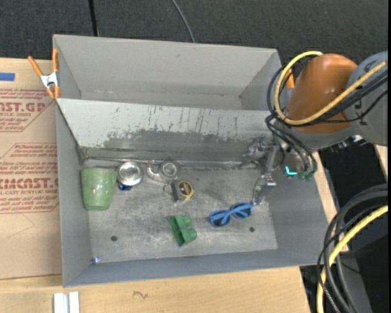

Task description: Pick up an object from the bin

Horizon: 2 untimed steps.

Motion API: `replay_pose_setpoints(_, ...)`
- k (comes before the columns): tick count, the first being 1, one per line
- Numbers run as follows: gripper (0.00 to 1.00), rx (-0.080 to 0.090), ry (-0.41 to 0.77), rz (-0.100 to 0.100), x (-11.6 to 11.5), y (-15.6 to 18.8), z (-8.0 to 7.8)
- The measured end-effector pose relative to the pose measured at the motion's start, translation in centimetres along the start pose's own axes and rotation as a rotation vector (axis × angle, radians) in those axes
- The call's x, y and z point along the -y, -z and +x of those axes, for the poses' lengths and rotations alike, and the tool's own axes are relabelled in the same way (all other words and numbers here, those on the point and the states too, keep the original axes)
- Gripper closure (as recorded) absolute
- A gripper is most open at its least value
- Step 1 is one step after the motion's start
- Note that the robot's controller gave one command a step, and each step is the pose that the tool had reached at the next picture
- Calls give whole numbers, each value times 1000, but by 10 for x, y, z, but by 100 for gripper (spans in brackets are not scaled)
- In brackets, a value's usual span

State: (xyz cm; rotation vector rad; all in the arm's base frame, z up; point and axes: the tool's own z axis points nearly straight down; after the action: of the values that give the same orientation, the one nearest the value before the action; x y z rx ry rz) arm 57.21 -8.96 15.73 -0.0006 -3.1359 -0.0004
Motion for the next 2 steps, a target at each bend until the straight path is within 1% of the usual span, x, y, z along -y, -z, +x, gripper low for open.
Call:
replay_pose_setpoints(1, 0, 13, 142, 1, -27, -87, 29)
replay_pose_setpoints(2, 0, 6, 200, 0, -43, -57, 56)
